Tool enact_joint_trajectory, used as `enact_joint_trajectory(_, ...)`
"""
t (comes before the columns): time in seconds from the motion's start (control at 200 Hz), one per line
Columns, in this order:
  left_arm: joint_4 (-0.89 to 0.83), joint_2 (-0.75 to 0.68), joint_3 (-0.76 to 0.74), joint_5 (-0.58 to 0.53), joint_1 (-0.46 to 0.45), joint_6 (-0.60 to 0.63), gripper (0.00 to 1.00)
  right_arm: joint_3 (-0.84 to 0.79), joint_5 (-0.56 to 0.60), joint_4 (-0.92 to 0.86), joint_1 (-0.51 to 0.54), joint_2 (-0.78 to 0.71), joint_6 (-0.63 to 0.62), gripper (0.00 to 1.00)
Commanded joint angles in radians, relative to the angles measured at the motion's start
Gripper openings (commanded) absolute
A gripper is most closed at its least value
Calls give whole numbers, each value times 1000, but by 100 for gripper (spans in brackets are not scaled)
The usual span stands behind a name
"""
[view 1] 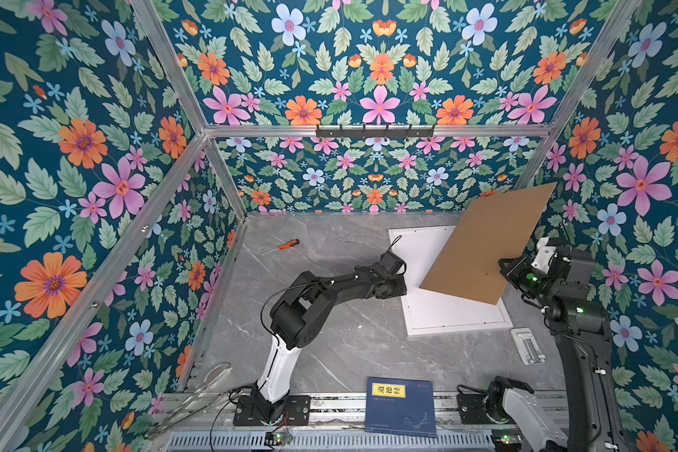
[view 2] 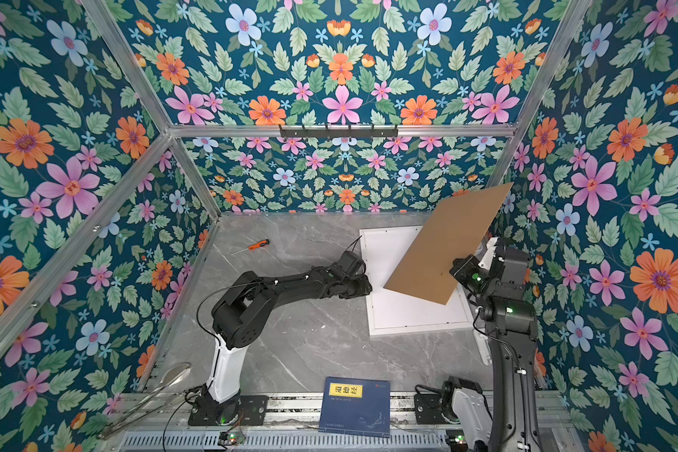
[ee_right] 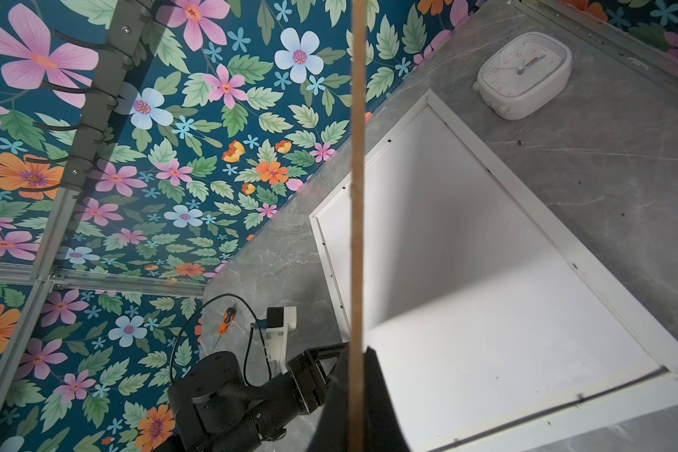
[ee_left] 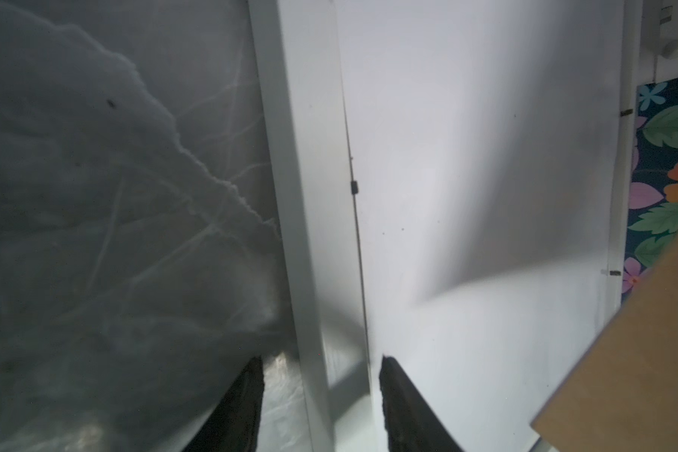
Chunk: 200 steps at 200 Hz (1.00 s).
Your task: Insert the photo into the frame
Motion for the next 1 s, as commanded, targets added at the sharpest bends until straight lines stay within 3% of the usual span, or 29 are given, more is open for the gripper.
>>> enact_joint_trajectory(0.0, -60, 19, 28, -30, -2, 6, 46, 6, -9, 58, 0, -4, 1, 0)
enact_joint_trajectory(0.26, -155, 6, 39, -65, 1, 27, 27, 3, -68, 68, 0, 14, 0, 0)
enact_joint_trajectory(0.45, -185, -55, -31, -72, 27, 50, 12, -20, -200, 115, 1, 45, 1, 0)
enact_joint_trajectory(0.69, -208, -205, -193, -60, 113, 126, 10, -70, -370, 204, 2, 80, 27, 0)
enact_joint_trajectory(0.865, -166, -287, -290, -24, 182, 152, 10, -71, -395, 196, 3, 93, 15, 0)
enact_joint_trajectory(0.92, -155, -301, -288, -23, 183, 159, 14, -64, -378, 182, 3, 87, 8, 0)
enact_joint_trajectory(0.995, -154, -303, -264, -7, 180, 157, 26, -50, -320, 147, 2, 73, 8, 0)
